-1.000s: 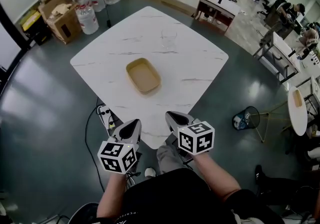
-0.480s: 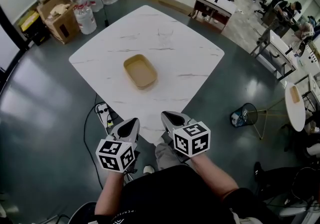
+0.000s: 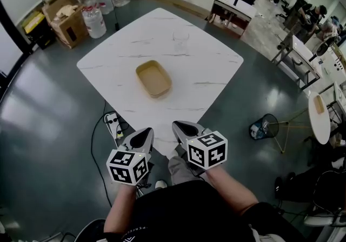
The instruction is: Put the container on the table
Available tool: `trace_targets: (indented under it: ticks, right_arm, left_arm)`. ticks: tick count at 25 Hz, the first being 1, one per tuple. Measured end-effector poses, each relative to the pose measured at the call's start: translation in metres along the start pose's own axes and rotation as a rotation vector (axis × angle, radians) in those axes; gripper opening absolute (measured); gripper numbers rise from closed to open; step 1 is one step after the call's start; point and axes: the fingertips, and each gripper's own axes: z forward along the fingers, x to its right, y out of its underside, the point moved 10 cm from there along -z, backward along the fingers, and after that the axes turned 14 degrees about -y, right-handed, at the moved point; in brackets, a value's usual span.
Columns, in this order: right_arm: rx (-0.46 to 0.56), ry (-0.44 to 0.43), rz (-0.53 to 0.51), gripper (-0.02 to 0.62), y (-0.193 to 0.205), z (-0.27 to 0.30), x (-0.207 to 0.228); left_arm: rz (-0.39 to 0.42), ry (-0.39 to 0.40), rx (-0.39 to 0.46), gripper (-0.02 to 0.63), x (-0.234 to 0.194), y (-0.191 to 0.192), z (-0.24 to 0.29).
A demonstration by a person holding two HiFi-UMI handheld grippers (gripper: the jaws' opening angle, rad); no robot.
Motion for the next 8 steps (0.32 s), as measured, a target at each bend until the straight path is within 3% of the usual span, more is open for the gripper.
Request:
trace_targets:
  ticks: [8]
  right_arm:
    - [-0.002,-0.032,-0.029,0.000,-0.007,0.008,0.004]
  left_arm:
    - [0.006,-0.037,0.020,-0.005,-0.013,-0.009,0.005]
